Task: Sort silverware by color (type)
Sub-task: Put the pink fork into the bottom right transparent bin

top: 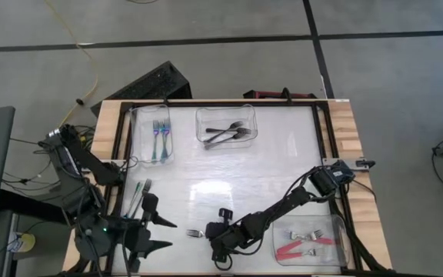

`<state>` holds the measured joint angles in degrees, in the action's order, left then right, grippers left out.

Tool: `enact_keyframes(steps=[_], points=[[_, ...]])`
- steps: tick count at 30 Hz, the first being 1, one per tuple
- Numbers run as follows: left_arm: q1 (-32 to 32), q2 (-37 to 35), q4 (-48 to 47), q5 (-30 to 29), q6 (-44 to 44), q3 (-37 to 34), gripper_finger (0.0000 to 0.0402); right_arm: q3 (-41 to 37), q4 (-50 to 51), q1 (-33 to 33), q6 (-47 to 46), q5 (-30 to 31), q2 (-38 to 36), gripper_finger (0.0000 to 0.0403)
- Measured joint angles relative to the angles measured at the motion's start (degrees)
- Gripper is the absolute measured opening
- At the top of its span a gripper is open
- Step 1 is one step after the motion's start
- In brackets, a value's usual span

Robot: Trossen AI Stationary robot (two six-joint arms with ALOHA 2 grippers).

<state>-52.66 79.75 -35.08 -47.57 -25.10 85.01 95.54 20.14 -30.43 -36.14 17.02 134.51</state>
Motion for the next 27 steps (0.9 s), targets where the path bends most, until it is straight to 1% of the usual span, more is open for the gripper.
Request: enact_keyframes(steps=[4, 9, 11, 17, 21, 24, 26, 27], points=[[0.0, 0.0, -3.3, -0.6, -2.3, 0.0, 0.0206, -0.2, 0.3, 0.8, 1.0, -1.0, -2.3, 0.0066], [0.0, 0.0, -2.7, -3.4, -4.1, 0.0, 0.0206, -0.8, 2.8, 2.0, 3.8, -2.5, -6.9, 0.0066], [-0.3, 0.0, -2.7, -4.1, -4.1, 0.0, 0.0206, -0.6, 4.3, 2.5, 4.2, -2.7, -10.1, 0.0066], [0.1, 0.2, -3.3, -5.8, -4.8, 0.0, 0.0206, -0.4, 14.6, 2.6, 6.0, -2.4, -22.3, 0.0065], [1.1, 1.1, -3.8, -5.7, -3.7, 0.0, 0.0206, -0.3, 23.9, -1.3, 3.2, -3.3, -31.5, 0.0063], [1.5, 1.0, -5.0, -5.2, -4.6, 0.0, 0.0206, -1.4, 31.2, -7.4, 0.2, -3.7, -36.7, 0.0058], [1.6, 1.0, -6.5, -5.3, -4.7, 0.0, 0.0206, -3.9, 33.1, -12.0, -4.7, -3.6, -39.5, 0.0058], [1.6, 1.0, -6.9, -5.8, -4.6, 0.0, 0.0206, -6.0, 33.9, -14.4, -8.6, -3.2, -41.3, 0.0058]])
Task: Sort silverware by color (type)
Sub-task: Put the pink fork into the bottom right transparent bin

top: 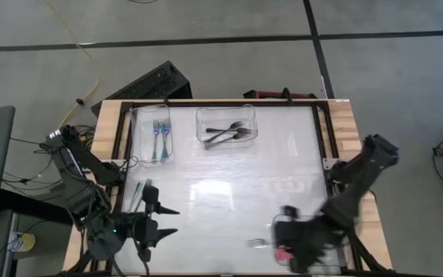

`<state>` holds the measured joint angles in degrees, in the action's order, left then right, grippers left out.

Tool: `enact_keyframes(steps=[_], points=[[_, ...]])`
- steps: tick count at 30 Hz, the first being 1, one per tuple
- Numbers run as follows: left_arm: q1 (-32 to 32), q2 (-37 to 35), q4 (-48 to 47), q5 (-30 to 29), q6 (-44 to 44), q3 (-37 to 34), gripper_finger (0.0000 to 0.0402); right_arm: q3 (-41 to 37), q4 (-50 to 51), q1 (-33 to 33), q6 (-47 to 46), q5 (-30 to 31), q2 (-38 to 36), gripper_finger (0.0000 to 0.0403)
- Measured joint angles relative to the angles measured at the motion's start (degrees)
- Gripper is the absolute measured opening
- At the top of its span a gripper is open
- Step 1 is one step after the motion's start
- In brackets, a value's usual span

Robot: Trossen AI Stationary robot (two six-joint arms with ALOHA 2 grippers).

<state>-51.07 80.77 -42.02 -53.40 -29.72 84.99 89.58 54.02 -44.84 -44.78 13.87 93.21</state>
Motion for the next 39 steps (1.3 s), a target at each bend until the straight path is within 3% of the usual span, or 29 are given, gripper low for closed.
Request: enact_keyframes(steps=[6, 11, 17, 24, 31, 36, 39], points=[[0.3, 0.0, -3.3, -2.7, 0.1, 0.0, 0.0206, -15.3, 0.7, -12.6, -26.0, 3.8, -8.8, 0.0060], [2.6, 0.0, -4.4, -3.9, 0.9, 0.0, 0.0206, -23.5, -0.4, -17.8, -36.8, 4.1, -10.8, 0.0061], [9.0, -0.2, -6.0, -0.6, -2.4, 0.0, 0.0206, -27.5, -1.0, -17.9, -37.7, 4.2, -10.4, 0.0062], [20.6, -0.1, -24.4, 13.7, -21.4, 0.0, 0.0206, -28.9, -0.8, -17.3, -36.0, 4.1, -10.4, 0.0070], [22.9, -0.1, -39.5, 22.2, -39.3, 0.0, 0.0206, -28.9, -0.6, -17.3, -34.3, 0.6, -10.4, 0.0076], [22.9, -0.1, -47.1, 27.7, -50.0, 0.0, 0.0206, -28.8, -0.3, -17.3, -34.3, -1.9, -10.4, 0.0124], [23.0, -0.1, -47.8, 30.0, -50.8, -0.7, 0.0206, -28.8, -0.3, -17.3, -33.8, -2.0, -10.4, 0.0174]])
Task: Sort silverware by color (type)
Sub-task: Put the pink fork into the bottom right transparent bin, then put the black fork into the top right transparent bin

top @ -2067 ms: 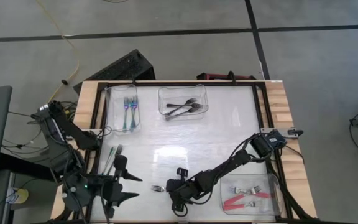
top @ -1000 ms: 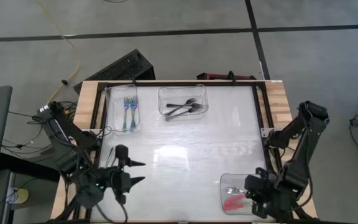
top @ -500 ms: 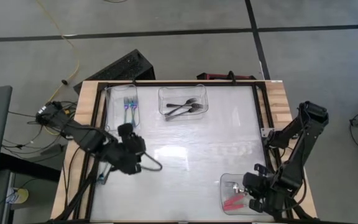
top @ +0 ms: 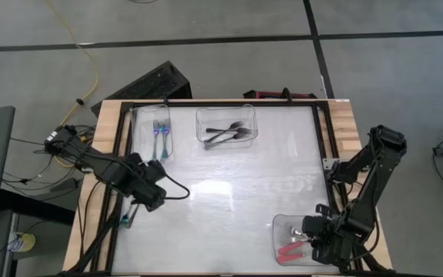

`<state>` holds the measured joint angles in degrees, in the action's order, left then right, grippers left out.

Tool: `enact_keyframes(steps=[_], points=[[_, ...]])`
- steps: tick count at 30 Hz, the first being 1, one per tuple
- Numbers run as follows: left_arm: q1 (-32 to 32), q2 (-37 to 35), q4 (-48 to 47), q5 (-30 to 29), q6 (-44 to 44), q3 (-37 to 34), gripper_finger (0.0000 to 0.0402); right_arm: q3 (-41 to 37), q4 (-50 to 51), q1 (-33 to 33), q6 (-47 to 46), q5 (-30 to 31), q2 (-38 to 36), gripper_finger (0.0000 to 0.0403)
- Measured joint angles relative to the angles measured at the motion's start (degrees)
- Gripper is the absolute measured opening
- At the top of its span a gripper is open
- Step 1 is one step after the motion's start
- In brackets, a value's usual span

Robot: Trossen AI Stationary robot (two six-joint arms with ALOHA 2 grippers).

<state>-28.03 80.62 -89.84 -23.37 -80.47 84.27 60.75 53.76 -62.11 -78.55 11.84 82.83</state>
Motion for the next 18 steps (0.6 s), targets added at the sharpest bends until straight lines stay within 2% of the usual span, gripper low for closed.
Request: enact_keyframes(steps=[3, 6, 12, 18], points=[[0.5, 0.1, 0.6, 2.0, 0.0, -3.5, 0.0206, 0.0, 0.0, 0.0, 0.8, -0.1, -0.3, 0.0222], [0.5, 0.1, 1.4, 5.9, -0.7, -9.6, 0.0206, 0.1, -0.1, 0.4, 1.0, -0.1, -1.9, 0.0251], [0.3, -0.4, 11.9, 16.1, 0.9, -24.4, 0.0206, 0.2, -1.5, 3.1, 1.0, 1.2, -7.3, 0.0259], [1.8, -0.4, 22.3, 21.1, 1.3, -37.8, 0.0206, 0.2, -5.1, 5.5, 3.8, 6.2, -10.4, 0.0260]])
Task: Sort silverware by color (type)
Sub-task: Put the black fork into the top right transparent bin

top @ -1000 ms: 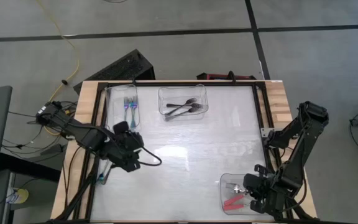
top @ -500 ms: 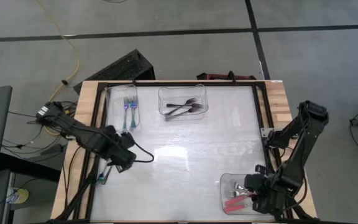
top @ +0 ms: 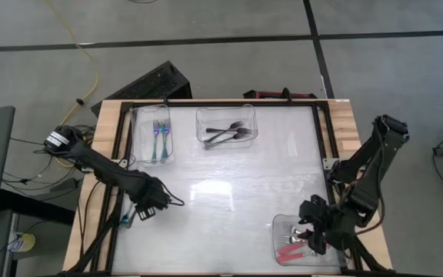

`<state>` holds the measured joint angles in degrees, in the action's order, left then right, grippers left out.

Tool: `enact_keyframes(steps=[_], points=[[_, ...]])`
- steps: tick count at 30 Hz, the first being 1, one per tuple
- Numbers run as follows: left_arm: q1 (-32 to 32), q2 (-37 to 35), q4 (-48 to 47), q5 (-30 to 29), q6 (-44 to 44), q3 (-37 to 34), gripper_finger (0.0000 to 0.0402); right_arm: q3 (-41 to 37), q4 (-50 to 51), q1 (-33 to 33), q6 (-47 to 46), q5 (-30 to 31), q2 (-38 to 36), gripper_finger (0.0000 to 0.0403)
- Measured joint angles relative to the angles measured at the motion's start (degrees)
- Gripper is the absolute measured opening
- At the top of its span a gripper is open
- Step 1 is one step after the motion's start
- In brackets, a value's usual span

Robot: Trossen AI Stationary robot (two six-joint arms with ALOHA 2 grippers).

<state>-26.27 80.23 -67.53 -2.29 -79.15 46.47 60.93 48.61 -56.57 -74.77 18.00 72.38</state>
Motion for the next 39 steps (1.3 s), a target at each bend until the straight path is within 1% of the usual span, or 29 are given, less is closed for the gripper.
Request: enact_keyframes(steps=[4, 7, 10, 14, 16, 19, 26, 28, 31, 34, 36, 39], points=[[0.6, 0.0, 7.8, 3.5, -0.9, -6.8, 0.0206, 0.0, -1.3, 2.1, 2.2, 0.0, -0.5, 0.0260], [0.6, 0.0, 12.9, 5.1, -2.2, -9.9, 0.0206, 0.0, -1.1, 3.6, 3.7, -0.1, -0.4, 0.0260], [0.4, -0.3, 15.0, 5.5, -3.3, -11.6, 0.0206, 0.0, -1.2, 5.6, 4.8, -1.2, -0.4, 0.0260], [0.5, -0.4, 15.7, 5.6, -2.5, -12.2, 0.0204, 0.0, -1.2, 7.7, 6.3, -2.9, -0.4, 0.0260], [0.7, -0.3, 16.4, 6.0, -1.7, -12.3, 0.0195, 0.0, -1.1, 8.6, 7.0, -3.1, -0.4, 0.0260], [0.9, -0.3, 19.7, 6.8, -0.3, -12.4, 0.0157, 0.0, -1.1, 9.6, 8.8, -3.1, -0.4, 0.0260], [1.4, -0.3, 24.3, 7.0, 2.4, -12.4, 0.0027, 0.0, -1.1, 11.8, 11.3, -3.1, -0.4, 0.0260], [1.5, -0.1, 24.3, 7.0, 3.4, -11.7, 0.0010, 0.0, -1.1, 12.4, 12.1, -3.1, -0.4, 0.0260], [1.6, 0.2, 24.2, 5.1, 7.4, -9.3, 0.0007, 0.0, -1.1, 13.3, 13.3, -3.1, -0.4, 0.0260], [2.3, 0.3, 28.2, 1.0, 10.9, -5.3, 0.0002, 0.0, -1.0, 14.1, 14.2, -3.1, -0.4, 0.0260], [3.0, 0.2, 31.0, 0.0, 14.1, -2.6, 0.0002, 0.0, -1.0, 14.9, 15.1, -3.1, -0.4, 0.0260], [4.3, 0.2, 35.5, 0.3, 20.9, 1.6, 0.0001, 0.0, -1.0, 15.9, 15.5, -3.1, -0.4, 0.0260]])
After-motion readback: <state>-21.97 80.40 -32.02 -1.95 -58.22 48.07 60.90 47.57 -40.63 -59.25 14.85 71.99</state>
